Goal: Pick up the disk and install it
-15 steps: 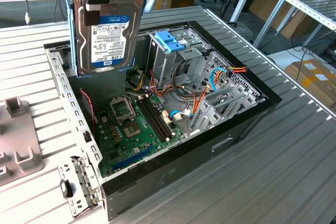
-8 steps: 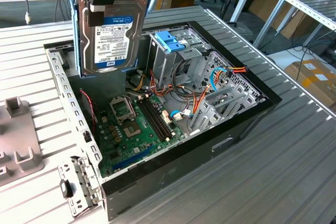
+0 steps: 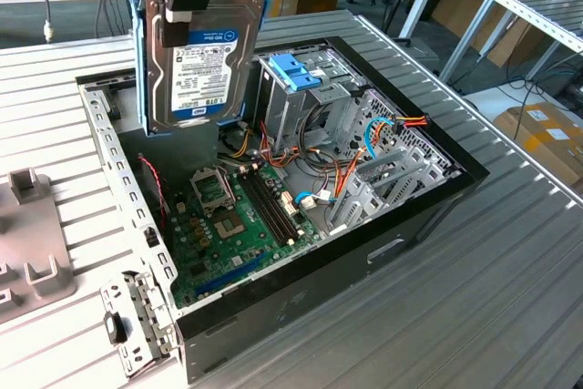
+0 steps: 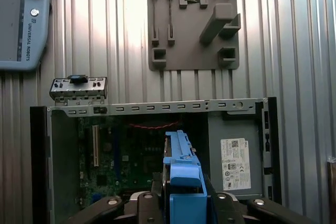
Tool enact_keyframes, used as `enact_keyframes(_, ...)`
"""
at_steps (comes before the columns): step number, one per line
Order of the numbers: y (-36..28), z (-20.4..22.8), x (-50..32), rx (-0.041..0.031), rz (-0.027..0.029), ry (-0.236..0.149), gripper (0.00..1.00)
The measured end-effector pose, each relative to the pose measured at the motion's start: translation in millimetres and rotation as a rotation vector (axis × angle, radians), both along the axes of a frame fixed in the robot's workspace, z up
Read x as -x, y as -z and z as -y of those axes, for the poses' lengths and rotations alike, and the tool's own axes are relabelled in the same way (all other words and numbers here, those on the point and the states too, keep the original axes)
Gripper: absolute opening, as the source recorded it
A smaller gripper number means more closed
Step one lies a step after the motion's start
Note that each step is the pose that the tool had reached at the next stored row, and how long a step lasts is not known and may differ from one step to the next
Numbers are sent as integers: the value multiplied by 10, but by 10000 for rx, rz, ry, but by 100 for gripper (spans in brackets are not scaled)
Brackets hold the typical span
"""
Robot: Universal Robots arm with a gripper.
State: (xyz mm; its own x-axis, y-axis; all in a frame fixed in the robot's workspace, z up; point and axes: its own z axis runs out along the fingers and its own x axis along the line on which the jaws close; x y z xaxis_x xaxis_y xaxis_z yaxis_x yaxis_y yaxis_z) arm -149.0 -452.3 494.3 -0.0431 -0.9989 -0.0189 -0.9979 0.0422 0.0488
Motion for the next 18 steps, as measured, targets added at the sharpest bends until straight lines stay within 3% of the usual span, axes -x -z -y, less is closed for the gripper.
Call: enact_keyframes(18,2,94,-161,0,0,1,37)
